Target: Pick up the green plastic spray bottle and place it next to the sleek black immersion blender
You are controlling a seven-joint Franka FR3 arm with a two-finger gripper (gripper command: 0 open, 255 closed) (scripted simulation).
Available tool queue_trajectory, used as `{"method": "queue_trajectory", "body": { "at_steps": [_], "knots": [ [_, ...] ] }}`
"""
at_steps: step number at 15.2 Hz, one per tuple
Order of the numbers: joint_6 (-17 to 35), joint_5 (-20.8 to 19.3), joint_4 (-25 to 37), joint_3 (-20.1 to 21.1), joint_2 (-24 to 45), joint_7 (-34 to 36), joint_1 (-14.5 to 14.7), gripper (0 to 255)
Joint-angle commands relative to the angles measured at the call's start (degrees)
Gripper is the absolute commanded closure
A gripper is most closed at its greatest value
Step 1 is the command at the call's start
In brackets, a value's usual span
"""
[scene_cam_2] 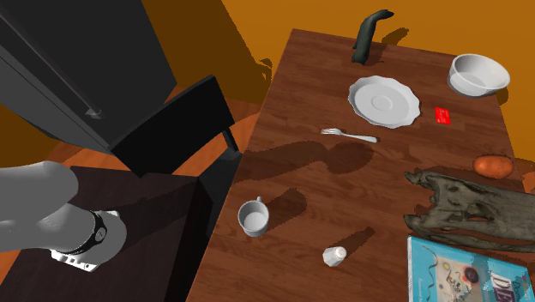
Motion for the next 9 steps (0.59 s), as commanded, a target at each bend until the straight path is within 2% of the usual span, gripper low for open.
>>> {"method": "queue_trajectory", "body": {
  "at_steps": [1,9],
  "knots": [
    [2.5,-0.35,-4.28,0.0,-1.79,-0.58,0.51,255],
    [10.64,-0.96,-16.93,0.17,-6.16,-2.5,1.63,255]
  ]
}}
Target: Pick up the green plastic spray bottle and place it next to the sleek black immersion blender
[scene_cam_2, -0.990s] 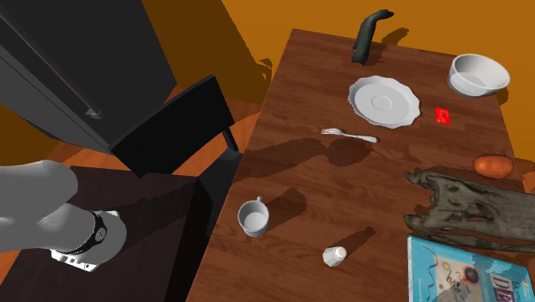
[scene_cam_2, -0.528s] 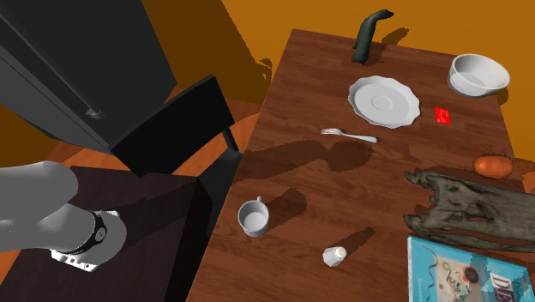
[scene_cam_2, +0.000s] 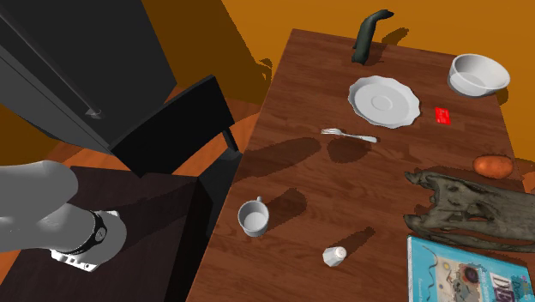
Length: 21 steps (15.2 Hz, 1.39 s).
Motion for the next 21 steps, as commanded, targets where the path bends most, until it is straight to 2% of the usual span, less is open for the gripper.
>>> {"method": "queue_trajectory", "body": {
  "at_steps": [1,10,21],
  "knots": [
    [1.94,-0.08,-2.89,0.05,-0.96,-0.46,0.21,255],
    [9.55,0.1,-13.1,0.31,-3.39,-2.44,0.8,255],
    [17.89,1.14,-22.75,0.63,-4.41,-5.03,1.17,255]
  ]
}}
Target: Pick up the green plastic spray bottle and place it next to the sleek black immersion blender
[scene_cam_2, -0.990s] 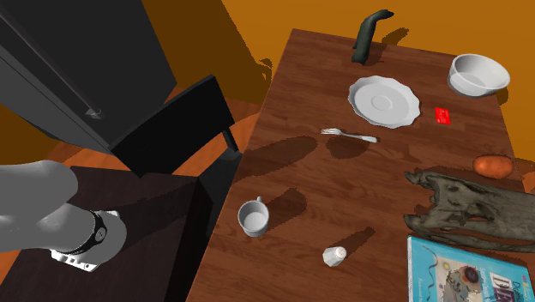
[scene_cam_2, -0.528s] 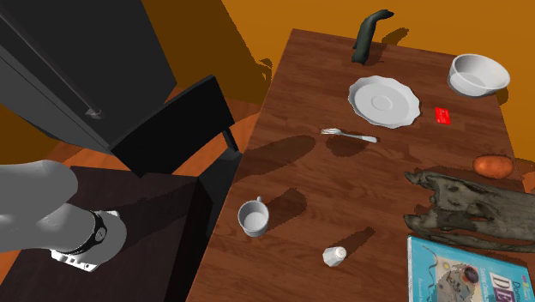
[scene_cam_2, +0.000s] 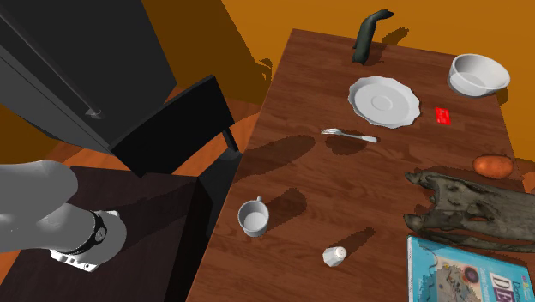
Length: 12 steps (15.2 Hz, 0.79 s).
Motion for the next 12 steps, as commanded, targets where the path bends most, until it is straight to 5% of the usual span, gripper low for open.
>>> {"method": "queue_trajectory", "body": {
  "at_steps": [1,12],
  "knots": [
    [1.46,0.33,-1.43,0.02,0.09,-0.64,-0.02,255],
    [9.1,2.31,-8.69,0.41,0.86,-3.68,0.14,255]
  ]
}}
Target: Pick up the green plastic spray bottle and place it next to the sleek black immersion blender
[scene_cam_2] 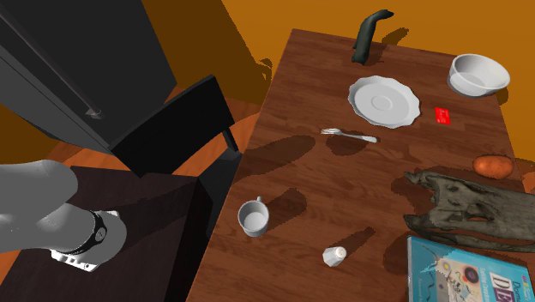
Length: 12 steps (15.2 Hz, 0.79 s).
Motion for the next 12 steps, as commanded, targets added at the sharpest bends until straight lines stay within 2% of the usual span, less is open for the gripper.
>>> {"method": "queue_trajectory", "body": {
  "at_steps": [1,12],
  "knots": [
    [1.39,0.5,-0.97,0.08,0.47,-0.66,-0.01,255],
    [8.49,3.53,-6.27,0.7,2.78,-4.39,-0.05,255]
  ]
}}
